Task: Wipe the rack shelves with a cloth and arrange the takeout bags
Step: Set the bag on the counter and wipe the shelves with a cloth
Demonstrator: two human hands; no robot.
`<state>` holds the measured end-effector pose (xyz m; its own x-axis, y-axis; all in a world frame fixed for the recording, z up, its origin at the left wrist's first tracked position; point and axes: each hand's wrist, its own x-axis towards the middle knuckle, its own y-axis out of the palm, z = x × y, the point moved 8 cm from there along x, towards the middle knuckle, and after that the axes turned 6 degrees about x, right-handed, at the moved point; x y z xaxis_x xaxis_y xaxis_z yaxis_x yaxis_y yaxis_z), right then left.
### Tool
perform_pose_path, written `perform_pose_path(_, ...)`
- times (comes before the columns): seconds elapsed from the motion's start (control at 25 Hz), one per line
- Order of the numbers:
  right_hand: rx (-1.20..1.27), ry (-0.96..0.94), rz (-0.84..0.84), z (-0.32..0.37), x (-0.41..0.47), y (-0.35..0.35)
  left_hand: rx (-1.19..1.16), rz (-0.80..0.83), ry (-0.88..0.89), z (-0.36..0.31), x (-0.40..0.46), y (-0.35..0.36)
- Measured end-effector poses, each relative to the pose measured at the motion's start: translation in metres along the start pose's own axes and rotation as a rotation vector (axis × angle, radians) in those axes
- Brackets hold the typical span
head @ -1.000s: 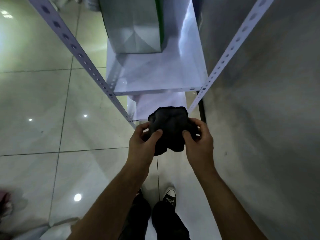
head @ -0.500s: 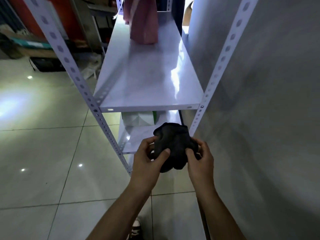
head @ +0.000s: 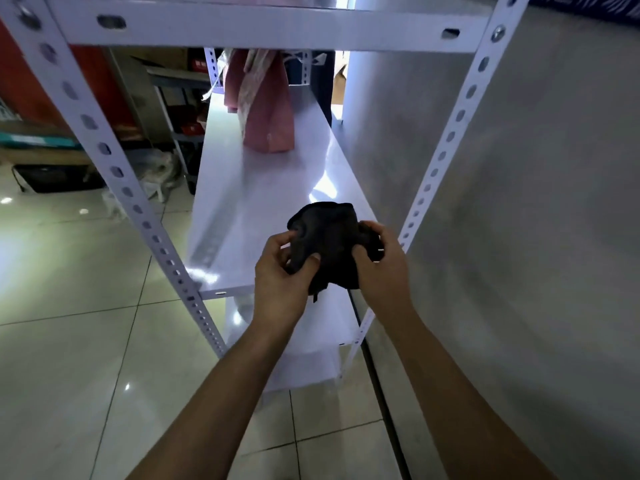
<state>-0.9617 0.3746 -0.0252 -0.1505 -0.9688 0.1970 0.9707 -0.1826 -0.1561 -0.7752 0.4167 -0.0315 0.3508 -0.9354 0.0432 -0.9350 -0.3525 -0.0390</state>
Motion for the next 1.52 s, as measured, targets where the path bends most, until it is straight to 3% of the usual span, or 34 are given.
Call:
perform_pose_path(0.2,-0.369,-0.065,0.04,0.001,0.048,0.032,0.395,0.085,-0.009,0.018,0.057,0.015)
perform_pose_path(0.32,-0.783,-0.019,0.042,-0.01,0.056,0.038,0.773,0.232,0.035,0.032,0.068,0.025)
perform_pose_path(0.4,-0.923,-0.101,0.093,-0.011,0.048,0.047,1.0,0.123,0.126,0.029,0.067,0.014)
perform_pose_path(0.48,-0.996,-0.279,0.143,-0.006,0.036,0.058,0.958,0.023,0.296,0.014,0.062,0.011)
perform_pose_path(0.56,-1.027,-0.379,0.165,-0.009,0.027,0.061,0.984,0.146,0.475,0.012,0.053,0.028)
perform_pose_path(0.68,-0.985,-0.212,0.248,-0.031,0.028,0.052,1.159,0.365,0.462,0.04,0.049,0.05)
perform_pose_path(0.92,-1.259,-0.099,0.361,-0.054,0.043,0.047,1.353,0.478,0.48,0.055,0.064,0.083)
perform_pose_path(1.16,-1.233,-0.111,0.409,-0.056,0.05,0.047,1.375,0.476,0.437,0.057,0.069,0.087)
perform_pose_path(1.36,-0.867,-0.15,0.256,-0.033,0.05,0.03,1.341,0.406,0.357,0.046,0.054,0.077)
perform_pose_path(1.52,-0.771,-0.247,0.294,-0.023,0.04,0.025,1.294,0.329,0.267,0.039,0.032,0.067)
